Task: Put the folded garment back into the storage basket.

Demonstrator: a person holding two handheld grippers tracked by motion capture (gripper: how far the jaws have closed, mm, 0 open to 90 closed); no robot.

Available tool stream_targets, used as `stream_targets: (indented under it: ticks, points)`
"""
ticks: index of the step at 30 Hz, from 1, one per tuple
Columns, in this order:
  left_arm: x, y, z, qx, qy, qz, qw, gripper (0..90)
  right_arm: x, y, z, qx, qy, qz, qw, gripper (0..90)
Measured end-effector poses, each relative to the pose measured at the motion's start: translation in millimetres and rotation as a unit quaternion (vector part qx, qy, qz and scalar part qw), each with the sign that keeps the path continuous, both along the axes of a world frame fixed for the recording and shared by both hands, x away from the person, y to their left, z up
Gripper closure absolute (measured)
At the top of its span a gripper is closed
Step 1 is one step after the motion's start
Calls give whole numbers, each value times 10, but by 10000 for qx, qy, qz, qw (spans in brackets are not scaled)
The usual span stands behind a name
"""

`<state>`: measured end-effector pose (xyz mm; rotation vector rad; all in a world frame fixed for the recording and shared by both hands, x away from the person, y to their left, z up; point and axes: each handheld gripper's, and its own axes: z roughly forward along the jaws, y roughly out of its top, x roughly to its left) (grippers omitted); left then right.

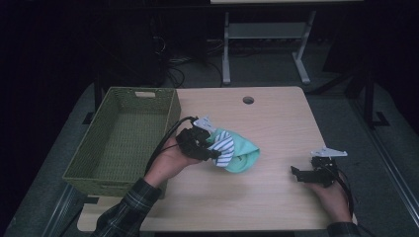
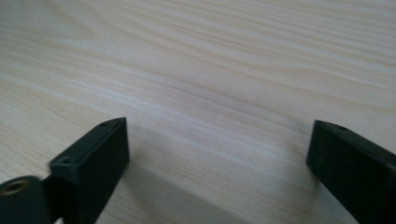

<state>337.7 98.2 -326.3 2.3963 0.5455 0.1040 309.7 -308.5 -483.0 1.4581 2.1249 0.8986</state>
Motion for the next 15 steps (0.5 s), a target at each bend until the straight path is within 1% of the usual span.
stream_targets:
  ticks: [1,5,8,15]
  points:
    - [6,28,26,21,-24,17,10000,694,7,2,-3,-27,27,-2,10000,14]
    - [23,145,124,-7,-91,142,9999,693,12,7,-5,-19,48,-41,10000,12]
    - [41,244,203,16,-143,224,9996,694,12,8,-5,-21,47,-43,10000,12]
    - [76,492,364,53,-290,541,9981,693,12,11,-6,-13,49,-12,10000,12]
